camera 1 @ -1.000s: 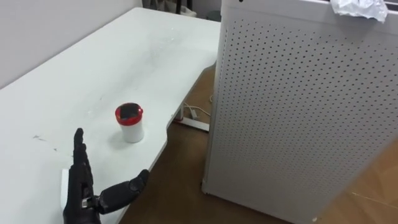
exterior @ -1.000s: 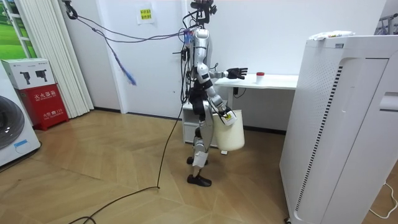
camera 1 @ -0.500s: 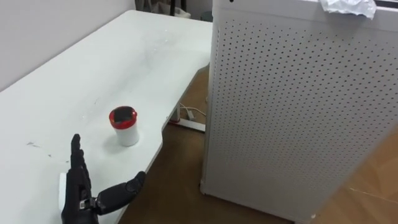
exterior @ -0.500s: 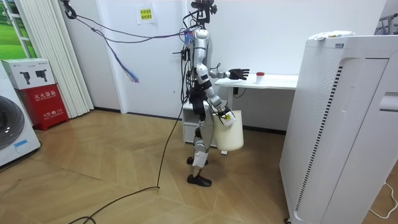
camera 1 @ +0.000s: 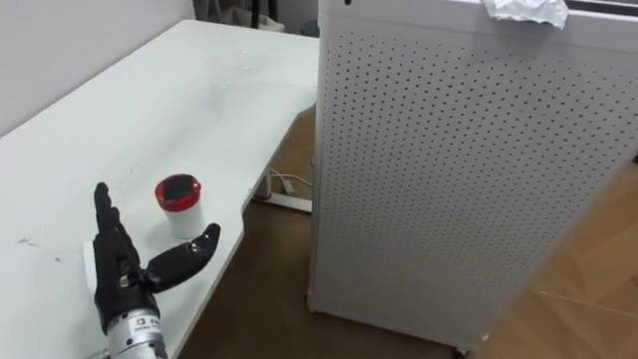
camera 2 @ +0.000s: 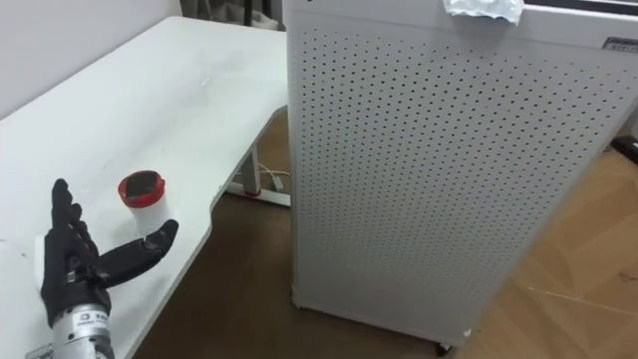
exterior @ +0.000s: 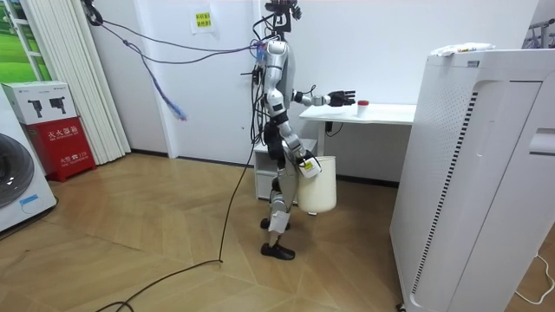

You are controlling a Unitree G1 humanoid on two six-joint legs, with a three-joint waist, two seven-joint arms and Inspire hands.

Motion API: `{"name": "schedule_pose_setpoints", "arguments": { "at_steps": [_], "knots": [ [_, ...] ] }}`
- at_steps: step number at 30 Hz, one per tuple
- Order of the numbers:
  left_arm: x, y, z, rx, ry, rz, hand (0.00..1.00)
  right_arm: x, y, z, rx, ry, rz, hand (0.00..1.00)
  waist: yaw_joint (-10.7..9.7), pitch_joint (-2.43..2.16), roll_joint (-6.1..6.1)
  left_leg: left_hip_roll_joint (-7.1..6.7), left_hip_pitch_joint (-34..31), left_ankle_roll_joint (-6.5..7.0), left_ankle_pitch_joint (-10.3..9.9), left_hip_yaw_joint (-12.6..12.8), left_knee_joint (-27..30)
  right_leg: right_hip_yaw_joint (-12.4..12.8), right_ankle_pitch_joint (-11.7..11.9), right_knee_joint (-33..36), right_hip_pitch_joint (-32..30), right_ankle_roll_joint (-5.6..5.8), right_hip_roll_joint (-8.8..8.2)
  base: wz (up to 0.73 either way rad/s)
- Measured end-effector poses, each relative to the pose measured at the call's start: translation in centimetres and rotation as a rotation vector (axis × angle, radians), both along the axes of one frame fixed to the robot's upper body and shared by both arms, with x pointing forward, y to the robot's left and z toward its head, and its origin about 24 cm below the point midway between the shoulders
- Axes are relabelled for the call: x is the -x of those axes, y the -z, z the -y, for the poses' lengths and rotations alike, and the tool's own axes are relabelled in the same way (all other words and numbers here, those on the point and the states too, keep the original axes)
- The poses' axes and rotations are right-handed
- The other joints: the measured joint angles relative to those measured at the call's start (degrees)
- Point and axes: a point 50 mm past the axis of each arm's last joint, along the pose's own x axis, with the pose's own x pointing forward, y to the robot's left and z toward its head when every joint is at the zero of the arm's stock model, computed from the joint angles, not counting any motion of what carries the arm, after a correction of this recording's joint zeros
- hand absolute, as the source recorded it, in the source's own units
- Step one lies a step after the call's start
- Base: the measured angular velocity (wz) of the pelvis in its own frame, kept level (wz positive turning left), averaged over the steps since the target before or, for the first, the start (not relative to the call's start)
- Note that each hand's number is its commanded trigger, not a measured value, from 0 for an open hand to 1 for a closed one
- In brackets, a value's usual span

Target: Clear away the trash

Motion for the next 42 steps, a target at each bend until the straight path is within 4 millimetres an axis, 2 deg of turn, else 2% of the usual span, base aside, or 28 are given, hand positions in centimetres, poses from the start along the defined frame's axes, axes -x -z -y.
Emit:
{"name": "schedule_pose_setpoints", "arguments": {
  "at_steps": [3,11,18,24,35,42],
  "knots": [
    [0.0,0.5,-0.2,-0.005,-0.024,-0.031,0.00,0.0,0.0,0.0,0.000,0.000,-0.011,1.00,-0.90,0.05,0.13,-0.01,-0.35,0.00,0.00,0.26,0.01,0.57,0.00,-0.01,-0.29,0.00,0.07,-0.04],
    [-1.0,0.9,-0.4,-0.009,-0.051,-0.071,0.00,0.0,0.1,-0.2,0.004,-0.002,-0.014,1.00,-1.38,0.07,0.82,0.05,-0.88,0.02,0.01,1.27,0.03,1.60,0.02,0.41,-1.63,0.00,0.18,-0.07],
    [-0.8,2.6,-0.9,-0.028,-0.070,-0.160,0.00,-0.1,0.1,-0.2,0.013,0.001,-0.015,1.00,-2.17,0.15,1.26,0.16,-1.03,0.02,0.00,1.65,-0.03,2.10,0.04,0.43,-1.92,0.01,0.32,-0.02],
    [-1.2,3.2,-1.2,-0.044,-0.067,-0.205,0.00,-0.1,0.2,-0.2,0.013,0.002,-0.042,1.00,-2.64,-0.23,2.13,0.18,-0.90,0.02,0.00,1.65,-0.02,1.85,0.07,0.64,-1.92,-0.02,0.30,0.00],
    [-2.9,3.0,-2.1,-0.082,-0.050,-0.253,0.00,-0.2,0.3,-0.2,0.017,0.008,-0.050,1.00,-2.78,-0.13,1.97,0.02,-0.98,0.01,0.01,1.68,0.09,1.84,0.55,0.44,-1.88,-0.07,0.36,0.00],
    [-4.2,1.6,-3.9,-0.071,-0.100,-0.225,0.00,-0.7,0.2,-0.5,0.034,-0.005,-0.039,1.00,-2.82,0.11,1.22,0.39,-2.91,0.02,0.03,3.54,0.75,3.21,0.58,1.65,-4.74,-0.10,0.41,-0.11]
  ]
}}
